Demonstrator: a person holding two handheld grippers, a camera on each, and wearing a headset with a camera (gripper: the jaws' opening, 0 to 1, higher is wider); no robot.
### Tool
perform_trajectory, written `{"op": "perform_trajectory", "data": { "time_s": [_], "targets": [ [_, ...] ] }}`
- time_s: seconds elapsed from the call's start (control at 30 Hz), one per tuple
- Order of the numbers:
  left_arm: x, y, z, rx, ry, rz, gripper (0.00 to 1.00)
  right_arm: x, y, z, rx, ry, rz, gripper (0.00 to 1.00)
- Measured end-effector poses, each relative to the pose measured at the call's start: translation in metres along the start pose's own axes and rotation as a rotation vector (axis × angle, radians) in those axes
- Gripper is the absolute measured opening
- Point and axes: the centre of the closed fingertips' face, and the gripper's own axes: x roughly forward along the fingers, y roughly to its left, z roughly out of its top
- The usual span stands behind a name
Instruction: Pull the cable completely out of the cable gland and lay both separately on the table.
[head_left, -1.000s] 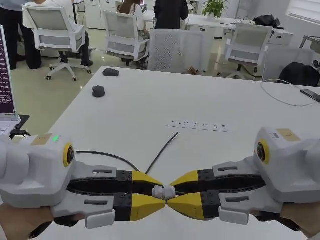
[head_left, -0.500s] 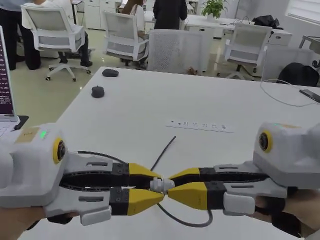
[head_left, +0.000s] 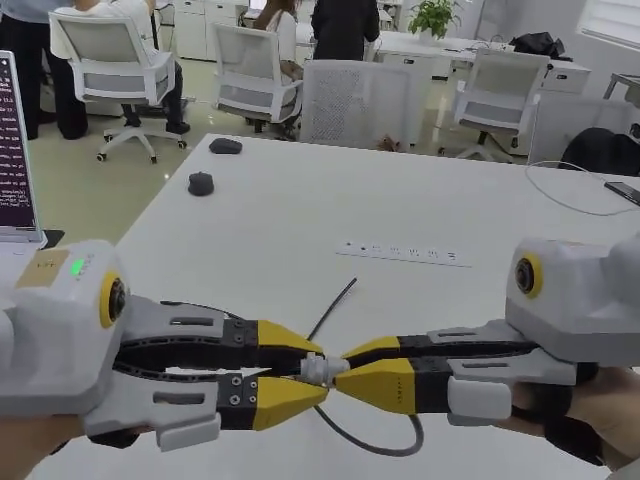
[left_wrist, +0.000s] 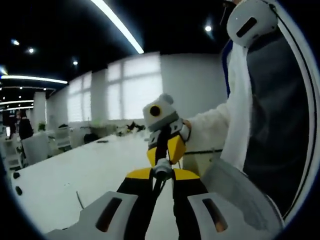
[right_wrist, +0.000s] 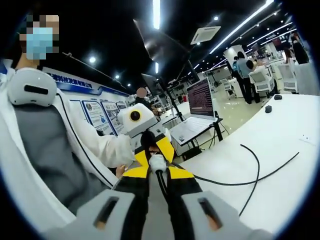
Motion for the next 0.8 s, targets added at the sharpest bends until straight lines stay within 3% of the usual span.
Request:
{"op": "perform_trajectory", "data": {
  "time_s": [0.1, 0.17, 0.27, 0.33, 0.37, 0.47, 0.67, 0.8],
  "targets": [
    [-0.0019, -0.0017, 0.0019, -0.109, -0.032, -0.023, 0.14, 0.0014, 0.0019, 0.0009, -0.055, 0.022, -0.003, 0.1],
    [-0.0019, 0.0014, 0.003, -0.128, -0.057, -0.016, 0.14, 0.0012, 0.002, 0.0029, -0.071, 0.02, -0.009, 0.1],
    [-0.0009, 0.0022, 0.0015, -0.162, -0.053, -0.018, 0.14, 0.0006, 0.0007, 0.0017, -0.112, 0.031, -0.021, 0.1],
    [0.0, 0.0002, -0.0012, -0.221, -0.044, -0.033, 0.14, -0.0009, 0.0009, -0.0006, -0.159, 0.047, -0.029, 0.09],
    [0.0007, 0.0007, 0.0, -0.274, -0.059, -0.033, 0.14, -0.0015, -0.0002, -0.0006, -0.225, 0.056, -0.032, 0.09],
    [-0.0008, 0.0023, 0.0004, -0.276, -0.074, -0.033, 0.14, -0.0002, 0.001, 0.0001, -0.228, 0.05, -0.034, 0.09],
    [-0.0024, 0.006, -0.0014, -0.385, -0.078, -0.041, 0.14, 0.0007, -0.0012, 0.0008, -0.43, 0.064, -0.059, 0.09],
    [-0.0029, 0.0046, -0.0052, -0.375, -0.06, -0.034, 0.14, 0.0028, -0.0011, -0.0036, -0.436, 0.078, -0.065, 0.1]
  ]
}}
